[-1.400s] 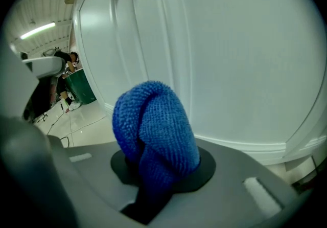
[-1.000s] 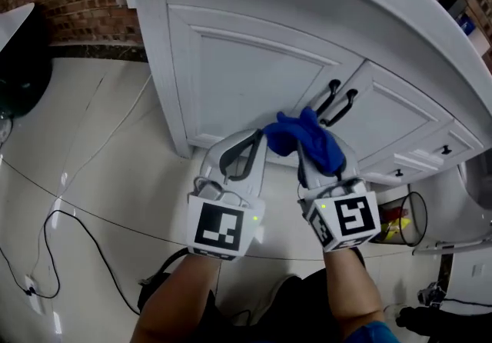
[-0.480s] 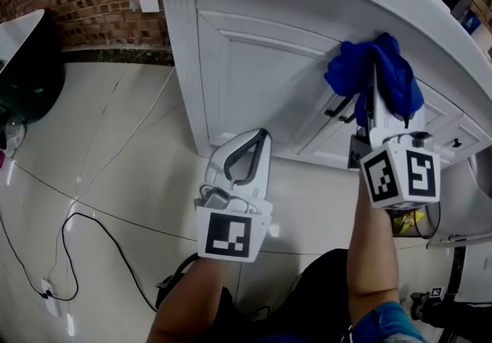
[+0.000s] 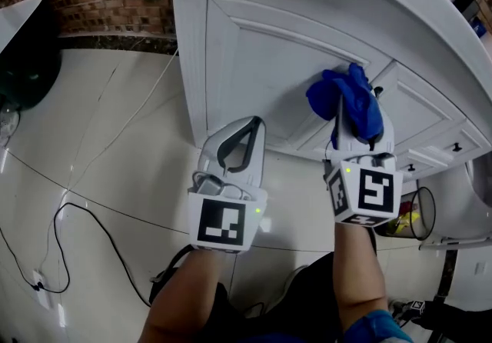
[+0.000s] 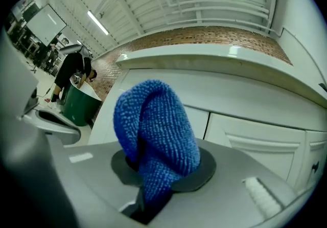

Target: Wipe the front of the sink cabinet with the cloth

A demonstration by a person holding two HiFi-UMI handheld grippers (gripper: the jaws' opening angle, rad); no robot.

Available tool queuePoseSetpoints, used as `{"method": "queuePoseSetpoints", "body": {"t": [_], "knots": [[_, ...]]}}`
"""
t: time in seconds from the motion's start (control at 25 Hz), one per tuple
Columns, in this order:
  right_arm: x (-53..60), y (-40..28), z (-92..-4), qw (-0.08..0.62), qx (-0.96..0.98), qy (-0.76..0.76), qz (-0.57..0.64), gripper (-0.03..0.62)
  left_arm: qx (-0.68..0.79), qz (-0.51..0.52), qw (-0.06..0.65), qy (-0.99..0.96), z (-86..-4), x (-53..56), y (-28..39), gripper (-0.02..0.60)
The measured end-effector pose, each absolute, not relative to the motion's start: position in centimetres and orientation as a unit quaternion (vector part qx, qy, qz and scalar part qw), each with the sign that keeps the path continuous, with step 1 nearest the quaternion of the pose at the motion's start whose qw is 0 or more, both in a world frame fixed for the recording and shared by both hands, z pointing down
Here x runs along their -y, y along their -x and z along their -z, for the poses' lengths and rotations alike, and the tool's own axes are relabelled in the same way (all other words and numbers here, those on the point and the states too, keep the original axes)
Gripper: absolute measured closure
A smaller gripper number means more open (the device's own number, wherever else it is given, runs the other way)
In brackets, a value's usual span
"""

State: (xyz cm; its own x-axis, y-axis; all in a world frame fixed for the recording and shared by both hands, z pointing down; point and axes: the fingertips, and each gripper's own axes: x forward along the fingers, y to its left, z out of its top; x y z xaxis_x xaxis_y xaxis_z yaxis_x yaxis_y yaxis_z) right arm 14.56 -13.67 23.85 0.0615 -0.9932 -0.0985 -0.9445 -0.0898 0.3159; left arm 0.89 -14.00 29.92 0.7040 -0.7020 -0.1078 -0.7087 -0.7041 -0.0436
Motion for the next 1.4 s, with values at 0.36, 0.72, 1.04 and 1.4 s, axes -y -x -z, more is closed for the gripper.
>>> {"method": "queuePoseSetpoints", "body": {"t": [0.36,0.72,1.04,1.4], "knots": [[13.3,-16.4,-34.6,0.146,0.65,-0.743,0.059,0.52,-0.383,-0.02,0.027,0.923,-31.5,14.3,-1.5,0.58],[14.1,-18.3,-43.9,0.205,0.637,-0.742,-0.037,0.52,-0.379,0.017,0.008,0.925,-33.8,15.0,-2.2,0.58],[14.9,-17.7,-50.9,0.248,0.648,-0.711,-0.116,0.52,-0.379,0.043,-0.019,0.924,-35.9,15.6,-1.8,0.58],[14.6,-17.9,-55.1,0.287,0.647,-0.687,-0.164,0.52,-0.381,0.05,-0.039,0.922,-36.7,16.1,-1.2,0.58]]}}
